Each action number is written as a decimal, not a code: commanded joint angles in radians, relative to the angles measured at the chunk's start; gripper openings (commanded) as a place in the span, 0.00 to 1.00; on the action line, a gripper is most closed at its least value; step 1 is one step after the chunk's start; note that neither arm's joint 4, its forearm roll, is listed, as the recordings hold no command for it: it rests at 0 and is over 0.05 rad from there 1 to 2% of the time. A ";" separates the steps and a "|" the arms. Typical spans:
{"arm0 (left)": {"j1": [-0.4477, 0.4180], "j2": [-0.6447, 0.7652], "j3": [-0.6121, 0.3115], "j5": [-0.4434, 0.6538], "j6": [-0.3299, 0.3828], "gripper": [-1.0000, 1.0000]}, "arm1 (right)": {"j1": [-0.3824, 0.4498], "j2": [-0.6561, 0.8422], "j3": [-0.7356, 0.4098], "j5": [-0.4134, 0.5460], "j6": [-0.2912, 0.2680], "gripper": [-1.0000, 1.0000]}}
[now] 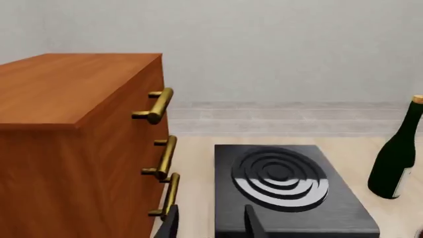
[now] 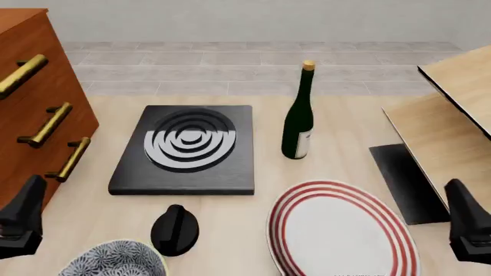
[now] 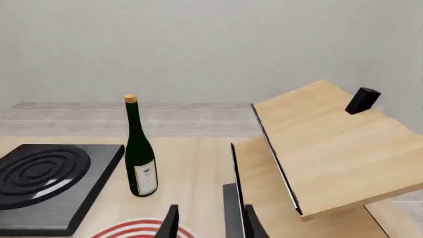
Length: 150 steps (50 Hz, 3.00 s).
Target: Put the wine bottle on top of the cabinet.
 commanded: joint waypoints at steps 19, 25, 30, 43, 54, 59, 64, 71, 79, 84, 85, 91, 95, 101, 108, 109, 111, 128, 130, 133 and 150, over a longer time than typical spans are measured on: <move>-0.105 0.002 -0.302 0.247 -0.038 1.00 | 0.000 0.002 0.001 -0.010 -0.008 1.00; -0.124 0.042 -0.405 0.291 -0.041 1.00 | -0.002 0.035 0.000 -0.019 0.012 1.00; -0.251 0.111 -0.456 0.293 -0.014 1.00 | -0.002 0.026 0.001 -0.015 0.008 1.00; -0.328 0.274 -0.624 0.279 -0.026 1.00 | -0.001 0.012 0.001 -0.014 -0.003 1.00; -0.376 0.329 -0.656 0.263 -0.023 1.00 | -0.002 0.058 0.001 -0.042 0.013 1.00; -0.420 0.386 -0.691 0.257 -0.010 1.00 | -0.001 0.017 0.000 -0.014 0.000 1.00; -0.453 0.437 -0.721 0.248 -0.015 1.00 | -0.001 0.018 0.001 -0.019 -0.002 1.00; -0.479 0.487 -0.709 0.213 -0.032 1.00 | -0.001 0.022 0.000 -0.018 0.003 1.00; -0.496 0.544 -0.744 0.204 -0.020 1.00 | -0.001 0.021 0.001 -0.016 0.004 1.00; -0.536 0.588 -0.800 0.200 -0.008 1.00 | -0.001 0.037 0.001 -0.024 0.010 1.00; -0.536 0.588 -0.800 0.200 -0.008 1.00 | -0.001 0.038 0.001 -0.025 0.010 1.00; -0.569 0.644 -0.864 0.194 -0.028 1.00 | -0.001 0.025 0.000 -0.013 0.008 1.00; -0.579 0.677 -0.875 0.169 -0.009 1.00 | 0.000 0.008 0.000 -0.008 -0.002 1.00; -0.611 0.716 -0.893 0.160 -0.004 1.00 | -0.001 0.029 0.001 -0.019 0.007 1.00; -0.628 0.769 -0.898 0.137 -0.028 1.00 | -0.001 0.036 0.001 -0.024 0.009 1.00; -0.630 0.774 -0.899 0.135 -0.032 1.00 | -0.001 0.034 0.001 -0.022 0.008 1.00; -0.636 0.795 -0.899 0.125 -0.035 1.00 | 0.000 0.011 0.000 -0.011 -0.002 1.00; -0.658 0.955 -0.899 0.042 -0.067 1.00 | -0.001 0.035 0.000 -0.026 0.006 1.00; -0.670 0.980 -0.916 0.048 -0.029 1.00 | -0.001 0.041 0.001 -0.031 0.007 1.00; -0.673 1.000 -0.939 0.051 -0.033 1.00 | 0.000 0.017 0.000 -0.016 -0.002 1.00; -0.733 1.113 -1.045 0.059 -0.036 1.00 | -0.001 0.038 0.001 -0.029 0.007 1.00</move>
